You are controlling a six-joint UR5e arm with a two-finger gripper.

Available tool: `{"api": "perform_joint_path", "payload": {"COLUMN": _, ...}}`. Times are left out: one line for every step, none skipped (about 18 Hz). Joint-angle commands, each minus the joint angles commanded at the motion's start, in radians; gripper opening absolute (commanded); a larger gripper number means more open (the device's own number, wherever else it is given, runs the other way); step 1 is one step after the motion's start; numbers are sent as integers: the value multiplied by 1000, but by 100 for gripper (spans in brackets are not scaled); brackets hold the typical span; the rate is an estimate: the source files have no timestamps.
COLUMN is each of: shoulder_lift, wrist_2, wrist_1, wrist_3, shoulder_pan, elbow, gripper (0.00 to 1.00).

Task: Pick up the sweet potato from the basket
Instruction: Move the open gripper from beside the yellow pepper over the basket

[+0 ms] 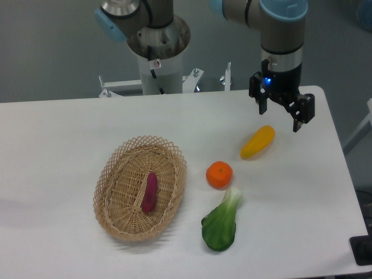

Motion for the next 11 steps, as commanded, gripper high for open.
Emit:
{"api": "perform_joint_path", "payload": {"shoulder_lift": 0, "wrist_2": 0, "wrist_1": 5, "wrist_3": 2, "shoulder_pan": -2, "elbow": -2, "gripper": 100}}
{"api": "perform_joint_path", "payload": {"shoulder_lift": 2, "wrist_2": -2, "wrist_1": 2, "wrist_3": 0, "shoulder_pan": -12, "elbow": -5, "gripper": 100}}
{"api": "perform_joint_path", "payload": {"shoulder_lift": 9, "wrist_2": 1, "wrist_1": 2, "wrist_3": -3, "shoulder_pan": -23, "elbow": -6, "gripper": 100}}
{"api": "perform_joint_path", "payload": {"shoulder_lift": 17, "wrist_2": 0, "wrist_1": 0, "wrist_3": -12, "shoulder_pan": -28, "elbow": -11, "gripper": 100}}
{"api": "perform_joint_path", "payload": {"shoulder_lift": 18, "wrist_2": -2, "wrist_1": 2, "wrist_3": -32, "shoulder_pan": -38, "elbow": -17, "gripper": 100}}
{"api": "perform_joint_path", "payload": {"shoulder_lift": 18, "wrist_2": -3, "wrist_1": 2, "wrist_3": -63, "shoulder_pan": -61, "elbow": -23, "gripper": 100}}
{"api": "perform_joint_path", "payload": {"shoulder_lift": 18, "wrist_2": -9, "wrist_1": 5, "wrist_3": -89, "shoulder_pan": -87, "elbow": -31, "gripper": 100}}
{"api": "perform_joint_path", "payload": {"shoulder_lift": 18, "wrist_2": -18, "wrist_1": 15, "wrist_3": -124, "shoulder_pan": -109, "elbow": -37, "gripper": 100}}
{"api": "perform_joint_path", "payload": {"shoulder_lift": 17, "wrist_2": -26, "wrist_1": 34, "wrist_3": -170, "shoulder_pan": -121, "elbow": -44, "gripper": 100}}
{"api": "perform_joint_path", "payload": {"shoulder_lift": 12, "wrist_2": -35, "wrist_1": 55, "wrist_3": -234, "shoulder_pan": -144, "elbow": -49, "gripper": 100}}
{"api": "perform_joint_path", "payload": {"shoulder_lift": 8, "wrist_2": -44, "wrist_1": 72, "wrist_3": -314, "shoulder_pan": -175, "elbow": -52, "gripper": 100}}
